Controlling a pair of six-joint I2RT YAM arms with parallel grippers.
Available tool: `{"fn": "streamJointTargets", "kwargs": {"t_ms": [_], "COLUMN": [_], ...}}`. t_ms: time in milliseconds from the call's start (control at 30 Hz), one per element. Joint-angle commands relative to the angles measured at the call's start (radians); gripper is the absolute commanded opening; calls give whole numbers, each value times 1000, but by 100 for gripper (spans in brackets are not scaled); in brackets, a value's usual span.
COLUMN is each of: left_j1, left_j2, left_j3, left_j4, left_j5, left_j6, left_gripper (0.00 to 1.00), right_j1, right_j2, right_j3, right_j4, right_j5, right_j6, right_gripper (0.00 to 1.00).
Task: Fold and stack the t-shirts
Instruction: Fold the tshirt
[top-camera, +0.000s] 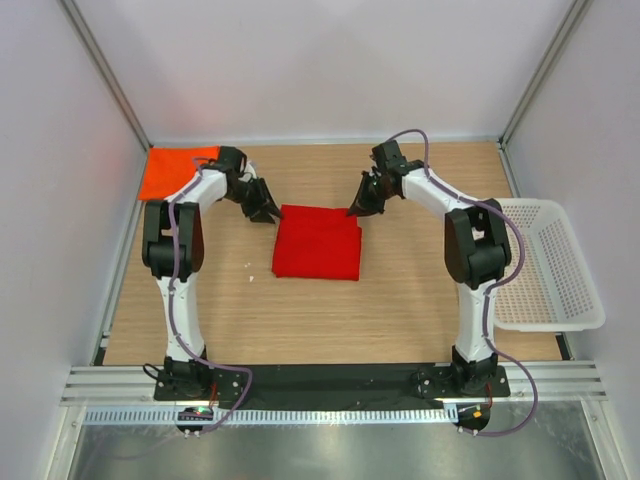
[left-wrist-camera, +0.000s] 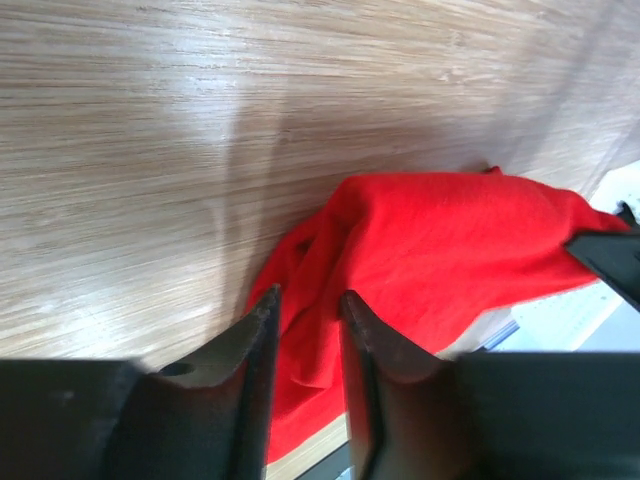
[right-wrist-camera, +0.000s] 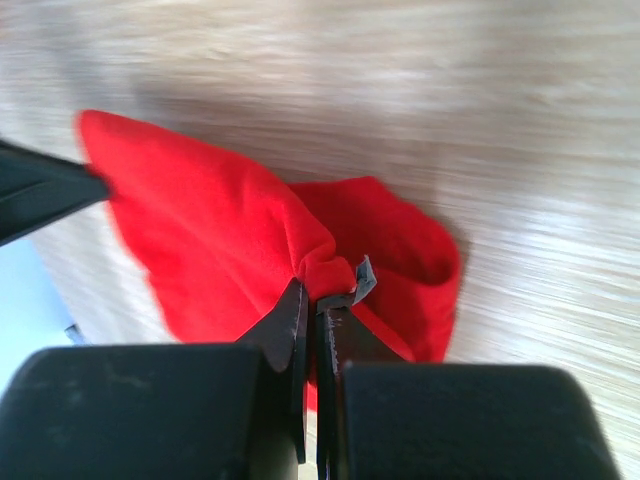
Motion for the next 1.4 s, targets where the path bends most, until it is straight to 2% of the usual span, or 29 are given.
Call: {"fn": "streamJointTargets", "kwargs": {"t_ms": [0, 200, 400, 633, 833, 933, 967, 1100, 1200, 1367], "left_j1": [-1, -6, -55, -96, -98, -98, -98, -98, -99, -106], "left_j2": [-56, -96, -188, -143, -68, -83, -94, -142, -175, -258], "left_j3": [2, 16, -119, -155, -115, -96, -98, -101, -116, -118], "left_j4": [-11, -63, -57, -60, -97, -124, -126, -138, -140, -138], "left_j5": [-13, -17, -9, -61, -162, -179, -178, -164, -139, -100], "left_j6": [2, 22, 43, 89, 137, 152, 152, 149, 140, 94], "left_gripper": [38, 41, 46, 49, 34, 38, 41, 43, 44, 43], "right_j1": [-2, -4, -2, -2, -2, -2, -4, 2, 30, 82], "right_j2": [10, 58, 36, 30, 38, 33, 27, -4, -42, -143], "right_j3": [-45, 1, -11, -38, -52, -19, -10, 27, 61, 44], "right_j4": [4, -57, -76, -91, -99, -157, -174, -252, -323, -333], "right_j5": [62, 163, 200, 277, 353, 421, 451, 525, 550, 489], "right_j6": [7, -64, -69, -109, -168, -236, -251, -306, -319, -302], "right_gripper": [1, 2, 2, 3, 6, 13, 20, 34, 38, 42]}}
